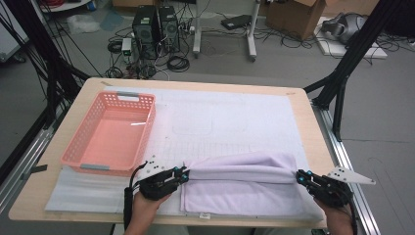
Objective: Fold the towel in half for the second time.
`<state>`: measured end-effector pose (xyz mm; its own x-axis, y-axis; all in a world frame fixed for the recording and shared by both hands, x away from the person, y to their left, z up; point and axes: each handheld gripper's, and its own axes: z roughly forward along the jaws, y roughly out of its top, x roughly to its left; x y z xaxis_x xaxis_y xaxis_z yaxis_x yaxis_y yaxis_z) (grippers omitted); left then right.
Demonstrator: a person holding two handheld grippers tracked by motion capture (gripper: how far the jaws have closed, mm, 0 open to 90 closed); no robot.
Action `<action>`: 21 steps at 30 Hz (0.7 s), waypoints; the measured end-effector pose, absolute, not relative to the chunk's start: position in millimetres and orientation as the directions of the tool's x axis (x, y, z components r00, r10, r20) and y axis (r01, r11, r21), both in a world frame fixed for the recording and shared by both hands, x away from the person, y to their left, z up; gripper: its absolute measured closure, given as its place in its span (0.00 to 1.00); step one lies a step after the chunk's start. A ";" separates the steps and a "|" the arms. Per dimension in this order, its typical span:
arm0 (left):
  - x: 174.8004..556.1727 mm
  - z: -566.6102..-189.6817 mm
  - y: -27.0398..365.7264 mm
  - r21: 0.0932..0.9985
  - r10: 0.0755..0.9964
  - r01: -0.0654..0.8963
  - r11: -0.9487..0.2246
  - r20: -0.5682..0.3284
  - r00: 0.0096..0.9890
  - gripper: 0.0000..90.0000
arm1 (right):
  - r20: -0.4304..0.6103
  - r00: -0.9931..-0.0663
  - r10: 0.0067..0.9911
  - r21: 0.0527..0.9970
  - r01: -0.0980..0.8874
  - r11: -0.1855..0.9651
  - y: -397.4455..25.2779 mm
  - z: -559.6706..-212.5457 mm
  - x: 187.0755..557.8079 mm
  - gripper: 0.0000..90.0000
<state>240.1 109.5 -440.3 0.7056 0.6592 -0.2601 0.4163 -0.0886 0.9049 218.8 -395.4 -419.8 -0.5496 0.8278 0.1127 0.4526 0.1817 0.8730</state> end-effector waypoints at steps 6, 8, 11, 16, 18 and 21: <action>231.8 -438.3 113.0 0.909 0.659 0.407 -0.092 -0.251 0.709 0.91 | 0.120 -0.557 0.821 0.878 0.446 0.174 -395.9 -417.8 205.7 0.90; 231.2 -438.0 111.9 0.909 0.656 0.406 -0.095 -0.250 0.712 0.92 | 0.108 -0.561 0.821 0.870 0.452 0.195 -395.3 -418.8 203.8 0.90; 231.1 -437.4 111.7 0.913 0.642 0.397 -0.090 -0.251 0.724 0.91 | 0.106 -0.564 0.819 0.862 0.463 0.207 -397.1 -420.7 203.5 0.90; 234.4 -436.2 115.7 0.914 0.665 0.405 -0.032 -0.283 0.691 0.62 | 0.128 -0.582 0.803 0.843 0.491 0.221 -401.2 -425.3 206.7 0.83; 234.2 -434.3 117.5 0.919 0.676 0.393 -0.015 -0.280 0.681 0.55 | 0.135 -0.567 0.813 0.844 0.496 0.205 -403.6 -425.3 206.1 0.68; 238.2 -433.5 118.0 0.923 0.696 0.386 -0.009 -0.271 0.665 0.49 | 0.168 -0.526 0.834 0.873 0.472 0.123 -410.4 -418.1 204.2 0.58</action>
<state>238.2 118.0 -433.5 0.6647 0.6963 -0.2709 0.3857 -0.0092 0.9226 204.2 -410.4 -418.1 -0.5264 0.8336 0.1676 0.4721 0.1226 0.8730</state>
